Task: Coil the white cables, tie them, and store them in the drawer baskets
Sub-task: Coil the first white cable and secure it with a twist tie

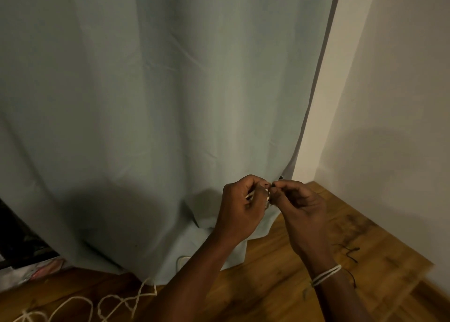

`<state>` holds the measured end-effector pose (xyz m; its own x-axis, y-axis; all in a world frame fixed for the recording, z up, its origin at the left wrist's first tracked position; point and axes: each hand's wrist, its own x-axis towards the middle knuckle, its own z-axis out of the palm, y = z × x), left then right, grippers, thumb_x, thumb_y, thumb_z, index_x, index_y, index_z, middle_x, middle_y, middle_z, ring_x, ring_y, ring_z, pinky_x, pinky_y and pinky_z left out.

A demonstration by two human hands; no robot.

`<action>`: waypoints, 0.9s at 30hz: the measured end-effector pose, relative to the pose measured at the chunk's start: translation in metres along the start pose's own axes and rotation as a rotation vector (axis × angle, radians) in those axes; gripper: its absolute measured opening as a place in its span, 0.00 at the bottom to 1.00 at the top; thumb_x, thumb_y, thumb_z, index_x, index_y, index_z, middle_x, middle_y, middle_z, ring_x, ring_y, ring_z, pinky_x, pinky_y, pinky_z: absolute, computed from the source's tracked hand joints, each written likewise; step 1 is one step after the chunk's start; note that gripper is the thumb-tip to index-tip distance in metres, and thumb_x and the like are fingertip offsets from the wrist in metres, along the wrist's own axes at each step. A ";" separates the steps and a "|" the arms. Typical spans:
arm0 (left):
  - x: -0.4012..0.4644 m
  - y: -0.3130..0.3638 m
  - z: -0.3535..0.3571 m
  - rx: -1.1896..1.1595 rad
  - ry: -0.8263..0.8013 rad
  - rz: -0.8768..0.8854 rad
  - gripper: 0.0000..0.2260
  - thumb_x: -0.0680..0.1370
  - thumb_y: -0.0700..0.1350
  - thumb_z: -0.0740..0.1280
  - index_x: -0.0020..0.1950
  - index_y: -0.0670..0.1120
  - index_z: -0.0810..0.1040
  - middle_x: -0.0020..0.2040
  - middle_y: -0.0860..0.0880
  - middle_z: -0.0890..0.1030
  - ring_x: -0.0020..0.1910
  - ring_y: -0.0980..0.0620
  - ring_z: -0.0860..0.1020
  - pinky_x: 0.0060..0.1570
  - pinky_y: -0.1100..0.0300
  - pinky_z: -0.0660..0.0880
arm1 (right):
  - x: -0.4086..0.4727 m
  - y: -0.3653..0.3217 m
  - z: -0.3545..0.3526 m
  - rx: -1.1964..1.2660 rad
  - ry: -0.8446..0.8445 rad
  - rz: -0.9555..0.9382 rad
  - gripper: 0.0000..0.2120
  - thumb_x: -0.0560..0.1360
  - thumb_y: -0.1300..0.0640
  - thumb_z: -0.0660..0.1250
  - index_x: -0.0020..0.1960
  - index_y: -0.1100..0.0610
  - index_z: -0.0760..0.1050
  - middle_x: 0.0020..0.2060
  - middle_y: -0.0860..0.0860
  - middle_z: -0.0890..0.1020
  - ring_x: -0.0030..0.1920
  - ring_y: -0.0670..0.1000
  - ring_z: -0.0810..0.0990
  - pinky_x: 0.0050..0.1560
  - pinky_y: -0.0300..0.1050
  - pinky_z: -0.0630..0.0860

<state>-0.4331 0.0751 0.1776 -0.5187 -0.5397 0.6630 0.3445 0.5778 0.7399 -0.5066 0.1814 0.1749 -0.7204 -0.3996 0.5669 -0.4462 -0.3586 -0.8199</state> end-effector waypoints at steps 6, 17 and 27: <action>0.001 0.008 -0.002 0.030 0.052 0.047 0.15 0.77 0.51 0.62 0.46 0.42 0.82 0.38 0.49 0.84 0.38 0.54 0.83 0.38 0.65 0.80 | 0.003 -0.002 0.000 0.193 0.013 0.122 0.10 0.69 0.54 0.74 0.50 0.55 0.84 0.44 0.56 0.87 0.46 0.57 0.85 0.50 0.51 0.83; 0.008 0.016 0.005 0.066 0.115 0.113 0.05 0.78 0.43 0.67 0.47 0.43 0.81 0.48 0.48 0.78 0.46 0.55 0.79 0.43 0.72 0.76 | 0.011 -0.009 -0.004 0.301 -0.010 0.170 0.24 0.60 0.42 0.81 0.49 0.55 0.84 0.45 0.57 0.86 0.49 0.59 0.85 0.55 0.56 0.80; 0.010 0.025 0.003 0.012 0.118 0.112 0.08 0.77 0.46 0.69 0.46 0.42 0.84 0.44 0.50 0.81 0.42 0.54 0.81 0.41 0.68 0.78 | 0.008 -0.016 -0.003 0.215 0.018 0.120 0.21 0.63 0.39 0.78 0.50 0.51 0.85 0.47 0.56 0.86 0.51 0.59 0.84 0.56 0.57 0.80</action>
<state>-0.4320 0.0860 0.2023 -0.3816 -0.5395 0.7506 0.3849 0.6455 0.6597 -0.5070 0.1865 0.1920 -0.7715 -0.4358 0.4635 -0.2349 -0.4820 -0.8441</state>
